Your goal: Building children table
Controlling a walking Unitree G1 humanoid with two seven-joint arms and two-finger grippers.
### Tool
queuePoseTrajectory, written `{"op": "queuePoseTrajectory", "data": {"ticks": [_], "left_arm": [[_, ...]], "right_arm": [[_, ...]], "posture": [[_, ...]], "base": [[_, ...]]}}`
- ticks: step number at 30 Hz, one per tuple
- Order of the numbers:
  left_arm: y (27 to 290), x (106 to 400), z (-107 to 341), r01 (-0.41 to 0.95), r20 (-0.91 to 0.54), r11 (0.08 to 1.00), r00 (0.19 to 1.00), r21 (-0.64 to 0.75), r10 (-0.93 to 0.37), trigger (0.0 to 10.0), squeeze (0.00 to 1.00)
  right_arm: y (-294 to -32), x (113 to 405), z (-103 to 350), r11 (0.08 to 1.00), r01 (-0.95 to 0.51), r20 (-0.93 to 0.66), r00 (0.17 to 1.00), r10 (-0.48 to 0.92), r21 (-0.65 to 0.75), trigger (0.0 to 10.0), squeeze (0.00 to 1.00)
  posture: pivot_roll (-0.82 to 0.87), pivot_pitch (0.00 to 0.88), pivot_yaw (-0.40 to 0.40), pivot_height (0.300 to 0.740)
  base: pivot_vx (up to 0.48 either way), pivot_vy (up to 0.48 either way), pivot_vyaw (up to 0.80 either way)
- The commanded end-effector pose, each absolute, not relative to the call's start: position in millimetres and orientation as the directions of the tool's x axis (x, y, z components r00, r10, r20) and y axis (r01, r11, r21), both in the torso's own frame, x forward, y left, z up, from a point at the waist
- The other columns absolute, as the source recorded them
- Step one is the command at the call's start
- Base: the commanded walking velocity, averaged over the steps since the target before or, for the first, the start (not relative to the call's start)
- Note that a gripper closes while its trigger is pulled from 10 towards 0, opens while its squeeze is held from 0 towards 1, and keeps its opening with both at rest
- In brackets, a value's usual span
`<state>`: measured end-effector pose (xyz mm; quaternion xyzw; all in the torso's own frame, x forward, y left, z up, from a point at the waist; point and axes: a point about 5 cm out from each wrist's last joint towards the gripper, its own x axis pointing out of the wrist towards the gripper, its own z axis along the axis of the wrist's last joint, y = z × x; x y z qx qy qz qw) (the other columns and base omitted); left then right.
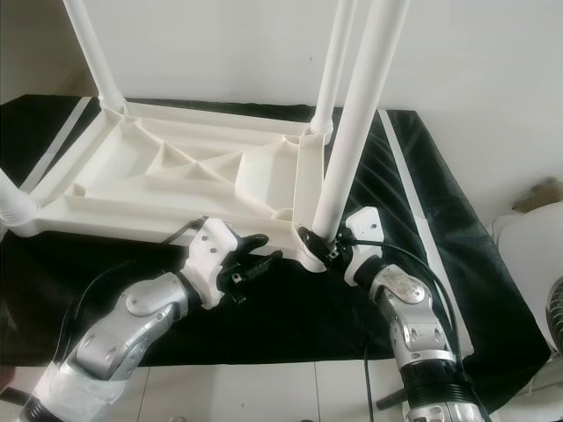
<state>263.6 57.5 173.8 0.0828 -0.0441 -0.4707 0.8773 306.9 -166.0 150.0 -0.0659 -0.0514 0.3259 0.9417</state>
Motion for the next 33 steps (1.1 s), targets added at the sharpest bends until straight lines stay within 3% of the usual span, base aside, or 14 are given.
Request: {"op": "queuePoseTrajectory", "data": {"ticks": [1, 3, 4, 12, 18, 20, 29, 30, 31, 32, 33], "left_arm": [[54.8, 257.3, 171.2, 0.855, -0.028, 0.481, 0.495, 0.191, -0.868, 10.0, 0.0], [54.8, 257.1, 171.2, 0.855, -0.028, 0.482, 0.495, 0.192, -0.868, 10.0, 0.0], [55.0, 257.1, 171.0, 0.855, -0.028, 0.482, 0.496, 0.192, -0.868, 10.0, 0.0], [56.6, 258.6, 170.7, 0.853, -0.032, 0.487, 0.501, 0.189, -0.865, 10.0, 0.0], [55.9, 259.1, 171.1, 0.853, -0.031, 0.487, 0.501, 0.186, -0.865, 10.0, 0.0], [55.5, 260.0, 170.7, 0.851, -0.031, 0.489, 0.503, 0.189, -0.864, 10.0, 0.0], [56.0, 258.4, 170.4, 0.847, -0.026, 0.5, 0.512, 0.179, -0.859, 10.0, 0.0], [55.9, 258.2, 170.1, 0.848, -0.027, 0.498, 0.511, 0.179, -0.859, 10.0, 0.0], [55.9, 258.2, 170.1, 0.848, -0.027, 0.498, 0.511, 0.179, -0.859, 10.0, 0.0], [55.6, 258.2, 170.2, 0.849, -0.027, 0.498, 0.51, 0.178, -0.86, 10.0, 0.0], [55.2, 258.4, 170.5, 0.85, -0.026, 0.497, 0.509, 0.175, -0.86, 10.0, 0.0]], "right_arm": [[-162.3, 304.0, 141.3, 0.776, -0.615, 0.028, 0.781, 0.624, -0.138, 6.1, 0.0], [-163.3, 303.9, 140.8, 0.786, -0.603, 0.028, 0.791, 0.611, -0.131, 6.1, 0.0], [-164.9, 303.8, 140.0, 0.805, -0.579, 0.027, 0.81, 0.586, -0.127, 10.0, 0.0], [-165.3, 302.6, 135.6, 0.974, -0.22, -0.011, 0.975, 0.22, -0.054, 10.0, 0.0], [-153.7, 295.5, 130.5, 0.999, -0.053, -0.017, 0.998, 0.053, 0.001, 10.0, 0.0], [-145.1, 290.4, 129.9, 0.997, 0.072, -0.011, 0.997, -0.072, 0.039, 10.0, 0.0], [-128.2, 282.7, 136.8, 0.986, 0.105, 0.008, 0.994, -0.107, 0.128, 10.0, 0.0], [-131.4, 283.4, 139.6, 0.987, 0.106, 0.024, 0.994, -0.109, 0.117, 10.0, 0.15], [-131.4, 283.4, 139.6, 0.987, 0.106, 0.024, 0.994, -0.109, 0.117, 10.0, 0.15], [-135.0, 284.6, 141.5, 0.99, 0.093, 0.037, 0.995, -0.097, 0.105, 10.0, 1.0], [-137.8, 285.7, 142.7, 0.992, 0.083, 0.045, 0.995, -0.087, 0.094, 10.0, 1.0]], "posture": [[-0.08, 0.105, -0.021, 0.74], [-0.08, 0.105, -0.021, 0.74], [-0.08, 0.106, -0.02, 0.74], [-0.09, 0.117, -0.02, 0.74], [-0.09, 0.121, -0.025, 0.74], [-0.09, 0.12, -0.026, 0.74], [-0.09, 0.13, -0.028, 0.74], [-0.09, 0.128, -0.028, 0.74], [-0.09, 0.128, -0.028, 0.74], [-0.09, 0.129, -0.029, 0.74], [-0.09, 0.128, -0.029, 0.74]], "base": [[0.0, 0.0, 0.0], [0.0, 0.0, 0.0], [0.0, 0.0, 0.0], [0.0, 0.0, 0.0], [0.0, 0.0, 0.0], [0.0, 0.0, 0.0], [0.0, 0.0, 0.0], [0.0, 0.0, 0.0], [0.0, 0.0, 0.0], [0.0, 0.0, 0.0], [0.0, 0.0, 0.0]]}}
